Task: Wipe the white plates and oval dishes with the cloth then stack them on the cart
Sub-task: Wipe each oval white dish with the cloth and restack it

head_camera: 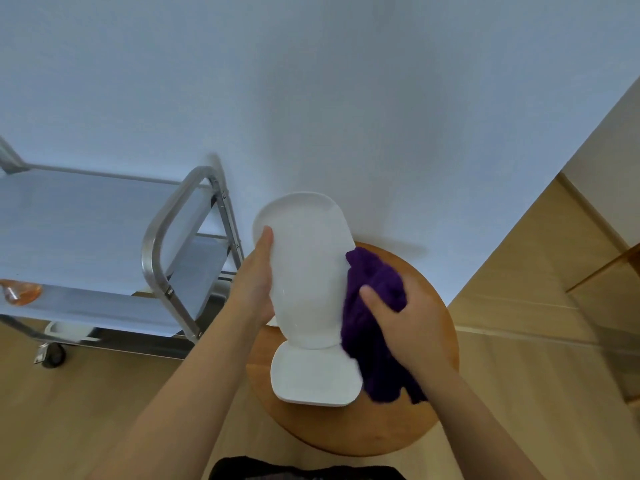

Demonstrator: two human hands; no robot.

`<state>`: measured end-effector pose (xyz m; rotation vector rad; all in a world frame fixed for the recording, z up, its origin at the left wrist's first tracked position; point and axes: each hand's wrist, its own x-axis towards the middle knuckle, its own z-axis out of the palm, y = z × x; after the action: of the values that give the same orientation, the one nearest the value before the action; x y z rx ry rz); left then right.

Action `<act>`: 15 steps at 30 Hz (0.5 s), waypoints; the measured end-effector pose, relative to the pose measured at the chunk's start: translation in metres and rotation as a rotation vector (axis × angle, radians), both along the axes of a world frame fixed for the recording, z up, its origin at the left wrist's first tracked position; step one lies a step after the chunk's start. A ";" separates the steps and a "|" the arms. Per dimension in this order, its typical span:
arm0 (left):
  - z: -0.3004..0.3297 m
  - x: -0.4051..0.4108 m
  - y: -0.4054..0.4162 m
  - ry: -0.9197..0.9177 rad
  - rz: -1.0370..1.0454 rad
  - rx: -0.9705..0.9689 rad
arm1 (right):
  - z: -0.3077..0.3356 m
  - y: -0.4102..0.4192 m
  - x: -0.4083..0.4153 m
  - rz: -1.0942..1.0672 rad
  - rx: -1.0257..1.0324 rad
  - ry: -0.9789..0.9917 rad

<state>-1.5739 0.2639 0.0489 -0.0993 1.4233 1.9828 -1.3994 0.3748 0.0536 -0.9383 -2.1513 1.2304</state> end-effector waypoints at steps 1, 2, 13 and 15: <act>-0.001 0.002 0.000 0.056 -0.030 -0.034 | 0.008 0.006 -0.003 -0.025 0.070 0.047; 0.000 0.005 0.002 0.105 -0.055 -0.068 | 0.016 0.011 -0.008 -0.029 0.129 0.096; 0.022 0.027 0.020 0.125 -0.225 -0.032 | 0.019 0.005 -0.074 0.323 0.557 -0.129; 0.021 0.022 0.021 0.112 -0.145 -0.047 | 0.011 -0.017 -0.074 0.440 0.531 -0.083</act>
<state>-1.5515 0.2844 0.0699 0.0930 1.5041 1.8621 -1.4733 0.3583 0.0650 -0.3043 -2.6472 0.7234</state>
